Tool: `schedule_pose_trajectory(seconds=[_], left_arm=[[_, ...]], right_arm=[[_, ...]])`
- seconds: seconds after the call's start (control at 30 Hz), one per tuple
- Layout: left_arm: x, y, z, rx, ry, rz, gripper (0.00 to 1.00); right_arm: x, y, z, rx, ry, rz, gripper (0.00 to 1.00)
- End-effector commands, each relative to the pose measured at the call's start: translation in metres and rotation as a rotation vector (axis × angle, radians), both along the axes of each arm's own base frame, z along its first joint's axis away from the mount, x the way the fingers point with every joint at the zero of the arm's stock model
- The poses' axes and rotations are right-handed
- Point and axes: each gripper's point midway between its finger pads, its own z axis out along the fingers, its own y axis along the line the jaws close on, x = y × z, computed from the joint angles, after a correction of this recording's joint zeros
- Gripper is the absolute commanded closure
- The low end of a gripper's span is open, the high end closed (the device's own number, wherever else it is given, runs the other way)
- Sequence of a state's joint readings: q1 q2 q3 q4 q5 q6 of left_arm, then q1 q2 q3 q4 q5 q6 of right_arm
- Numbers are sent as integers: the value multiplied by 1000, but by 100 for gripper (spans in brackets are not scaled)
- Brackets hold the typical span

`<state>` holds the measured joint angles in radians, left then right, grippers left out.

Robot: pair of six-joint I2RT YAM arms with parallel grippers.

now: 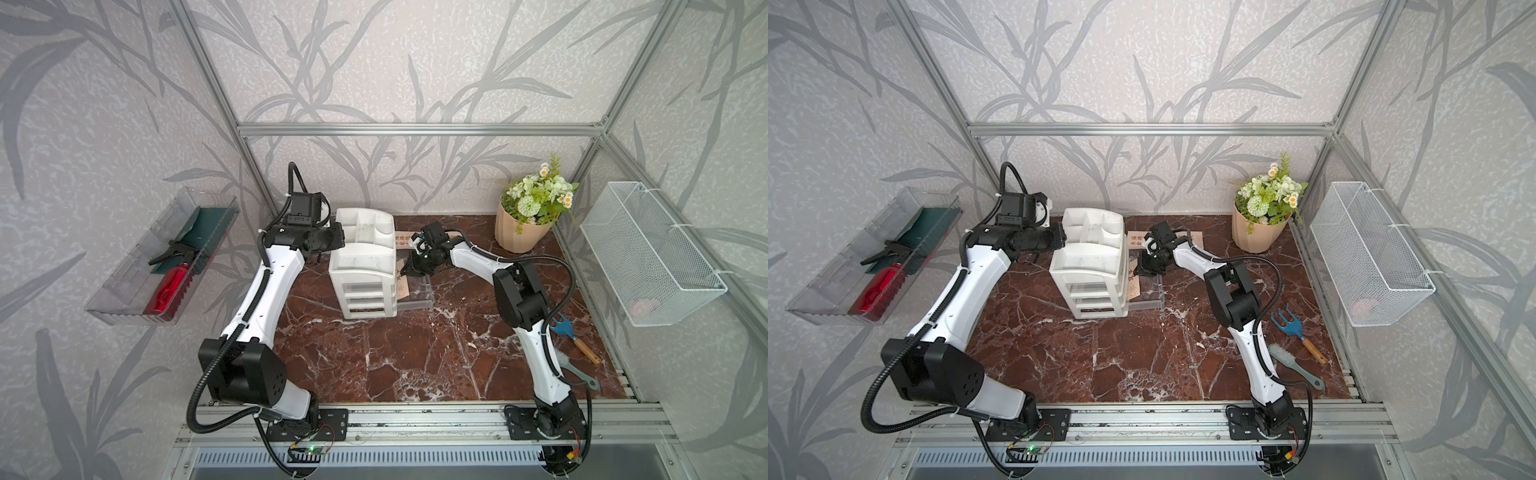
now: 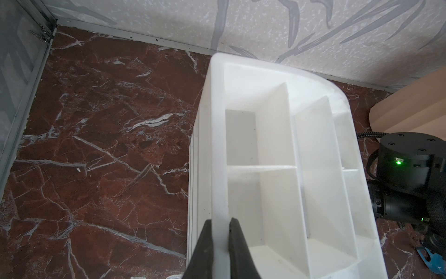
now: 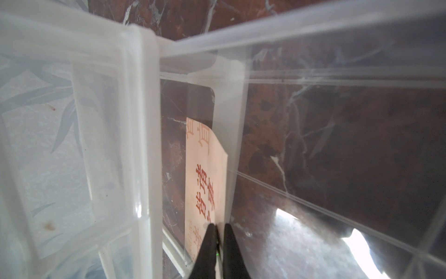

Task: Take the postcards out of the drawer
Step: Pick up the postcard from the drawer.

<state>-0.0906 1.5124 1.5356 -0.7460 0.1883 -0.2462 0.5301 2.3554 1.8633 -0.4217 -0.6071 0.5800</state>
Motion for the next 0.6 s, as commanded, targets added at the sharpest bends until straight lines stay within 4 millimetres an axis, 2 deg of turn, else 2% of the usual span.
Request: schedule_pose_trajectory(seconds=[0.0,0.23,0.43,0.57], left_arm=[[-8,-7,-2,-13,11,-34,88],[-11,-7,11,-21,-17,-33,84],[-16,-4,34,-15,-71,-22,78],[-19,-1,45,-5,-91,-13,75]], right_arm=[[-12,17,14,39,-8,44,93],[-6,7,34,54,-49,13,96],[-2,-9,55,58,-102,-26,97],[-1,-17,62,44,-125,-42,97]])
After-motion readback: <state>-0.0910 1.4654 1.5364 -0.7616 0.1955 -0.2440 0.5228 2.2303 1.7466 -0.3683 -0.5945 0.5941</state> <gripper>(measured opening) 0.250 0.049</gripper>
